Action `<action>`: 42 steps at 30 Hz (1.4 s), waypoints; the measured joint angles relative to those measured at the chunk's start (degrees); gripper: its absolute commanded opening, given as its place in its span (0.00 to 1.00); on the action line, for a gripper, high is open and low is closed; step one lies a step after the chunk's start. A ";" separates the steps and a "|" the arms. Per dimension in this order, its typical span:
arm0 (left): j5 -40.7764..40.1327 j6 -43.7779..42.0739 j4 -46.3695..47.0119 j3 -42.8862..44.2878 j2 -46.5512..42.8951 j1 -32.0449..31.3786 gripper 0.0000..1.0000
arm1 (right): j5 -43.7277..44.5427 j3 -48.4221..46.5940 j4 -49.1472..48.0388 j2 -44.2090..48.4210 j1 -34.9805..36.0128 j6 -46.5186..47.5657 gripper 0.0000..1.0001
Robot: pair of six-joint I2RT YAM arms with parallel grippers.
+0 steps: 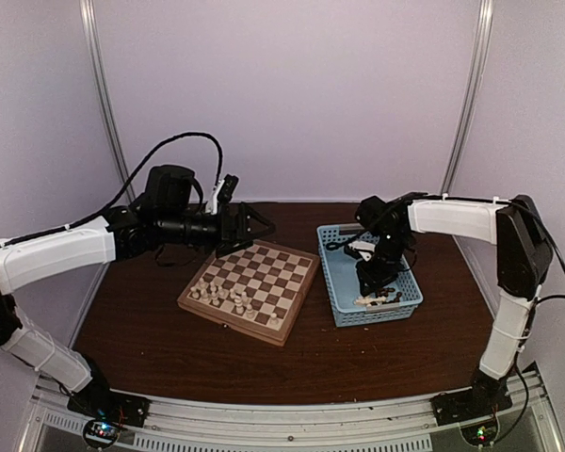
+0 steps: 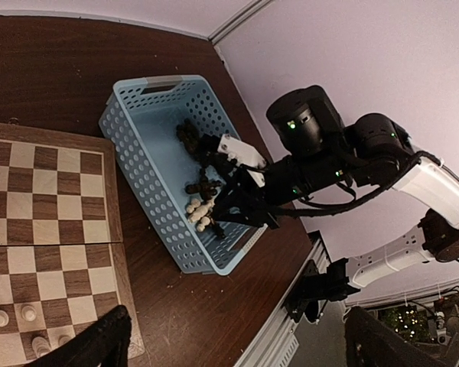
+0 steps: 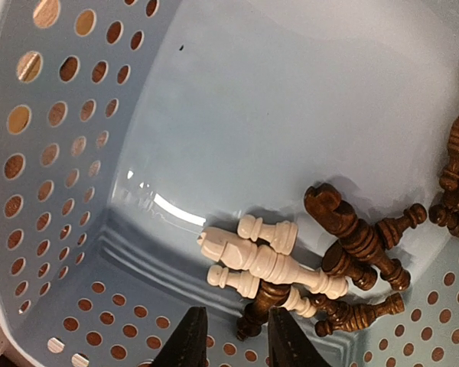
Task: Set up the chess pieces on the board
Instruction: Pick up the chess piece from the storage box.
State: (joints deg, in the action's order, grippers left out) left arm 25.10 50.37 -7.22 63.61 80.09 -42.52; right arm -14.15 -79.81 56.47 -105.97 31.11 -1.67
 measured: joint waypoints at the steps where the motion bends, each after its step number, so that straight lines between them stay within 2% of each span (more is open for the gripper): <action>1: -0.11 -0.20 -0.50 0.26 0.07 0.00 0.98 | 0.07 -0.17 0.02 -0.39 0.00 0.04 0.31; 10: 1.40 -0.85 -0.74 2.08 1.51 0.00 0.98 | 4.02 -3.32 -0.09 -4.09 0.02 0.33 0.38; 27: 3.04 -2.62 -1.27 3.89 2.29 0.00 0.98 | 6.73 -3.41 -1.31 -9.86 2.14 8.00 0.35; 30: 3.04 -2.93 -1.92 4.35 2.40 0.00 0.98 | 7.37 -3.87 -1.40 -10.78 2.67 8.98 0.33; 37: 3.04 -3.56 -3.30 5.01 2.49 0.00 0.98 | 7.74 -4.33 -1.18 -10.99 3.02 9.79 0.19; 42: 2.99 -3.85 -3.89 5.18 2.49 0.00 0.98 | 7.89 -4.35 -1.49 -10.91 3.04 8.52 0.20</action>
State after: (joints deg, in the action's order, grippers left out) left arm 28.10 46.52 -11.11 68.79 82.59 -42.52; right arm -6.26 -84.16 54.98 -116.88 34.15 6.85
